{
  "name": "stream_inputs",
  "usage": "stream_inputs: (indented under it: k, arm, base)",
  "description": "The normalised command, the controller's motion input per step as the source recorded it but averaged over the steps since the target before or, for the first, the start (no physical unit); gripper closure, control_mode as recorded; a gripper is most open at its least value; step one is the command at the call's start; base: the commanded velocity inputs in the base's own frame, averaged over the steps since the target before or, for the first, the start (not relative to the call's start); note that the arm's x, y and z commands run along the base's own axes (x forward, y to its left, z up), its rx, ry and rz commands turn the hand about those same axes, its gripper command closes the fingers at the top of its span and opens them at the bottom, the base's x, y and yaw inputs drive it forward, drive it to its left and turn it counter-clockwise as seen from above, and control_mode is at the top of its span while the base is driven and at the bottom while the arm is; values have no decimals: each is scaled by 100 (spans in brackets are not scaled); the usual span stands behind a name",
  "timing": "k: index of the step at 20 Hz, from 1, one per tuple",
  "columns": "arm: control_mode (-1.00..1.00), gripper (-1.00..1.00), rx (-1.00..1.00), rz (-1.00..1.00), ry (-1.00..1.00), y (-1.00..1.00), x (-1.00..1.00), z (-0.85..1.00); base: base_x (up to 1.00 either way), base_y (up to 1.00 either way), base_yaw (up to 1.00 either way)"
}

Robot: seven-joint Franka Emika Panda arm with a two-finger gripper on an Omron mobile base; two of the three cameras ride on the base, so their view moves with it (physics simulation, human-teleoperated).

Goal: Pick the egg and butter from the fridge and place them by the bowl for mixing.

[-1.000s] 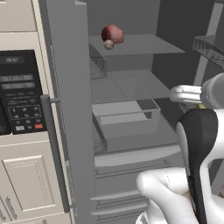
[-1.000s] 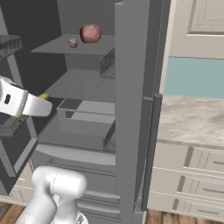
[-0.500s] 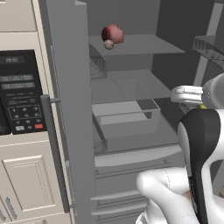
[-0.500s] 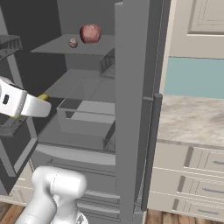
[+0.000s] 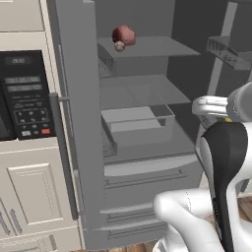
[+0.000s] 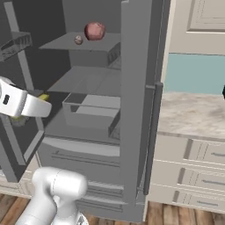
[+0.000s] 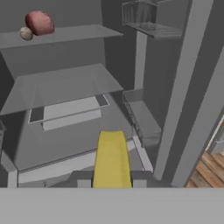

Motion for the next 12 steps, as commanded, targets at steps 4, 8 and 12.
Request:
stream_inputs:
  k: [4, 8, 12]
  arm:
    - [100, 100, 0, 0, 0, 0, 0, 0]
    - [100, 100, 0, 0, 0, 0, 0, 0]
    - [100, 100, 0, 0, 0, 0, 0, 0]
  base:
    - [-55, 11, 0]
    - [-48, 11, 0]
    - [-59, 2, 0]
